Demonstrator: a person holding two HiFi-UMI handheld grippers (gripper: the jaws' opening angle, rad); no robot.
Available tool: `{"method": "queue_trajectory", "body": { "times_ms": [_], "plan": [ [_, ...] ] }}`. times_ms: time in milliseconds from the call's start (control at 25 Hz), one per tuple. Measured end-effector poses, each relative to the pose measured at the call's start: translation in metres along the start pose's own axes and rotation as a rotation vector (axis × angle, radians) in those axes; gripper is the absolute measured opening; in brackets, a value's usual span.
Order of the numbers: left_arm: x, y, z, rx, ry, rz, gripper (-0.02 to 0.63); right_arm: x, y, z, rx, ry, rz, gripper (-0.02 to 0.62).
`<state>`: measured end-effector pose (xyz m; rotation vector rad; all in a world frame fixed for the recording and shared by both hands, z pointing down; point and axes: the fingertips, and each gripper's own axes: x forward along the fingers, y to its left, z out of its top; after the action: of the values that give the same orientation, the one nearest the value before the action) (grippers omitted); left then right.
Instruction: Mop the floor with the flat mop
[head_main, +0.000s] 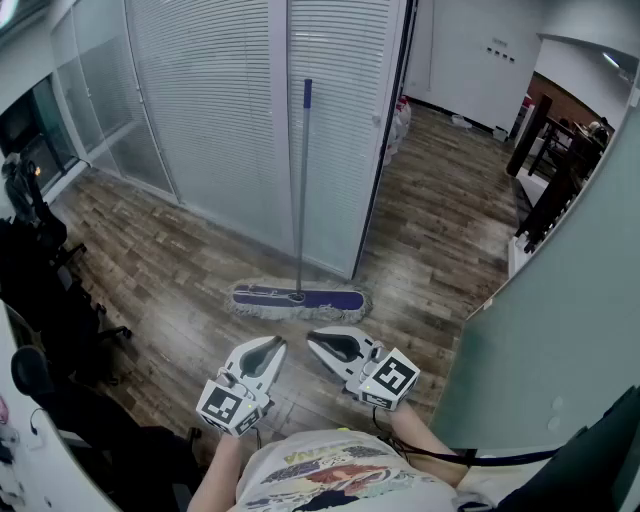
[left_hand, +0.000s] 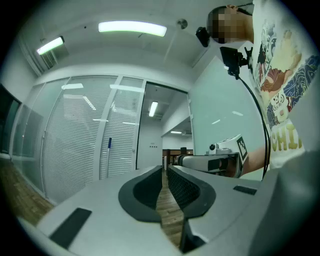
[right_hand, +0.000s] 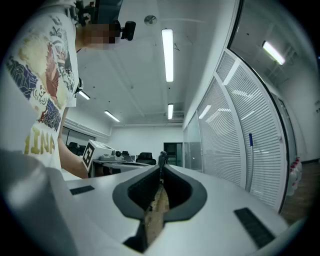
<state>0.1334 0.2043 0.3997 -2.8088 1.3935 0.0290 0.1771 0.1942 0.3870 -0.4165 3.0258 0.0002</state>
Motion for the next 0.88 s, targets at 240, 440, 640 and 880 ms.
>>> {"method": "queue_trajectory", "body": {
  "times_ms": [240, 440, 640, 880],
  "plan": [
    [-0.002, 0.006, 0.006, 0.0, -0.011, -0.009, 0.043, 0.009, 0.003, -0.001, 0.007, 0.008, 0.0, 0.035],
    [-0.009, 0.005, 0.009, -0.004, -0.004, -0.024, 0.043, 0.013, 0.01, -0.001, 0.139, -0.022, 0.017, 0.035],
    [-0.024, 0.011, 0.009, 0.007, -0.004, -0.035, 0.043, 0.029, 0.03, -0.009, 0.097, 0.048, 0.071, 0.035],
    [-0.036, 0.019, 0.01, 0.018, -0.017, -0.046, 0.043, 0.048, 0.041, -0.018, 0.0, 0.09, 0.03, 0.035]
  ]
}}
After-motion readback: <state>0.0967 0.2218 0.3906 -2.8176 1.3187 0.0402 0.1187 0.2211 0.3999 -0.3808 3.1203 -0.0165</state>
